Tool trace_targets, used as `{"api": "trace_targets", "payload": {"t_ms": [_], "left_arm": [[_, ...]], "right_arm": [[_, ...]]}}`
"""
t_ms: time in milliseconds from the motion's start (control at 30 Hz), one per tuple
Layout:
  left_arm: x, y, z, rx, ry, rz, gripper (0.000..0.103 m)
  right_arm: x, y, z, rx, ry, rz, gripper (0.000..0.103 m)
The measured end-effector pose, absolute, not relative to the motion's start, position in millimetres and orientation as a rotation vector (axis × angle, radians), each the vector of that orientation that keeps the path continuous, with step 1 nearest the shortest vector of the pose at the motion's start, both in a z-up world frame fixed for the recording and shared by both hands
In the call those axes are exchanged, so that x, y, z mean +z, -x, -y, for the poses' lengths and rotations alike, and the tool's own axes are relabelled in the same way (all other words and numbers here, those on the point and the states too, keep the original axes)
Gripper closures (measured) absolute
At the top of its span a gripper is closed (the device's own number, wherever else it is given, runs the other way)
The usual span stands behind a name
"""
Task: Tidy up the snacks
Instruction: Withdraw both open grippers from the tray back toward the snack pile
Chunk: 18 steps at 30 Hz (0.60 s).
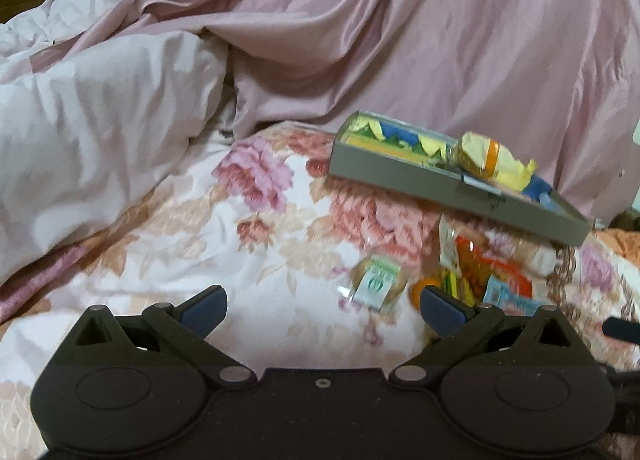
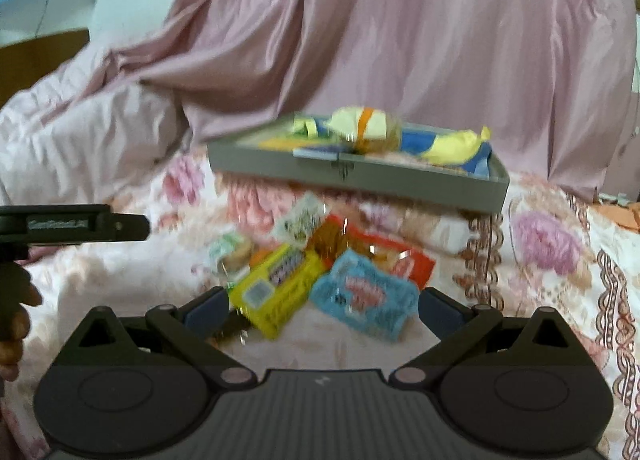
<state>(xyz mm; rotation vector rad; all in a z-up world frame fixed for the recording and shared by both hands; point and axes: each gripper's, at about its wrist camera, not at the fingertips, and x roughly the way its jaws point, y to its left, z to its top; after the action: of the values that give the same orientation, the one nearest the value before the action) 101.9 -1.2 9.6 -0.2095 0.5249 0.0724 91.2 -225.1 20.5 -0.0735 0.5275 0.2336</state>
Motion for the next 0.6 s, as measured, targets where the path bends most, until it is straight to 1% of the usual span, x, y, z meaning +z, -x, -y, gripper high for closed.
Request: {"api": "trace_targets", "payload": {"t_ms": [367,600], "left_arm": [[-13,-101,9,-0.011,0.131,-0.606,0.001],[-21,-103,15,-0.035,0.08,-0.65,0.001]], "right_arm": [[0,-114,224,0.197,0.084,-0.697,0.0],[-6,-123,223,0.23,0.043,-0.769,0.0]]}}
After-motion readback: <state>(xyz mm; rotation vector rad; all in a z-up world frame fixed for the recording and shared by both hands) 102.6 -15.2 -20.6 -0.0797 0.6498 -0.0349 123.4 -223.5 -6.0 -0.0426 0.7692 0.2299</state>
